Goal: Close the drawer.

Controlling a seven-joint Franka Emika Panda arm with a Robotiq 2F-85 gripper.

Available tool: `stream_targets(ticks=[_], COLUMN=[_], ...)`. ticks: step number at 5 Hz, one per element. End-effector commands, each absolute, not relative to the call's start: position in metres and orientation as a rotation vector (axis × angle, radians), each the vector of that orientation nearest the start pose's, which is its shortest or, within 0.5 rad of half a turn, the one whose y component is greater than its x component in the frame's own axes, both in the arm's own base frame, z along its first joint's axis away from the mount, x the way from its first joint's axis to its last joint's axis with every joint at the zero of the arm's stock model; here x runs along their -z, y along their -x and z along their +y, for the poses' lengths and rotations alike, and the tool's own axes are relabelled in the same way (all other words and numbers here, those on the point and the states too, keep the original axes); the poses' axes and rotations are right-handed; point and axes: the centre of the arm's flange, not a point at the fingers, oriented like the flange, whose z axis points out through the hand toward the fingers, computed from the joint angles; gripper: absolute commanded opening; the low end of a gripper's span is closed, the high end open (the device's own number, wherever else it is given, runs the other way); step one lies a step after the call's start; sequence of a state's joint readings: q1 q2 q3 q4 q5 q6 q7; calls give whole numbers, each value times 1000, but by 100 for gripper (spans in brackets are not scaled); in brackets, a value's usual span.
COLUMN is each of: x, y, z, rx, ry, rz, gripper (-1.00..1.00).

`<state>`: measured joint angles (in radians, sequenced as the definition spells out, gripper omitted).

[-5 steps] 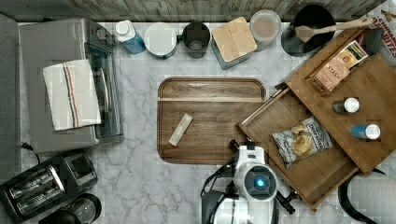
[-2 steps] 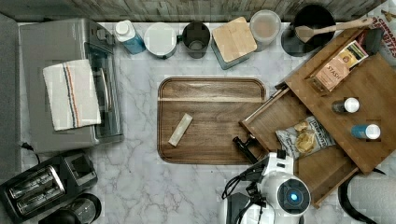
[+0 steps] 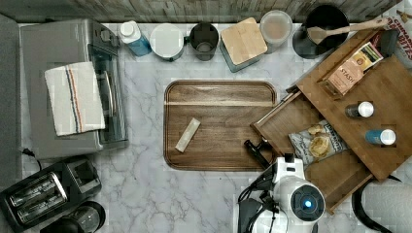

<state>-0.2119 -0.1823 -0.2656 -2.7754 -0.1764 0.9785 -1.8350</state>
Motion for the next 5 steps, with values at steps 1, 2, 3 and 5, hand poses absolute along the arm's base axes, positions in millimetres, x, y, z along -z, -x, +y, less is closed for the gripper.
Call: stream_targets(ticks=[1,2,3,5], x=[-327,-331,-351,-355], y=[-407,-440,-477,-494], z=[-276,-312,-339,-345], rx=[90,204,257,400], ry=[3049,3089,3147,3255], rz=[-1219,-1220,-1321,-1292], gripper=[-100,-100,-100,-100])
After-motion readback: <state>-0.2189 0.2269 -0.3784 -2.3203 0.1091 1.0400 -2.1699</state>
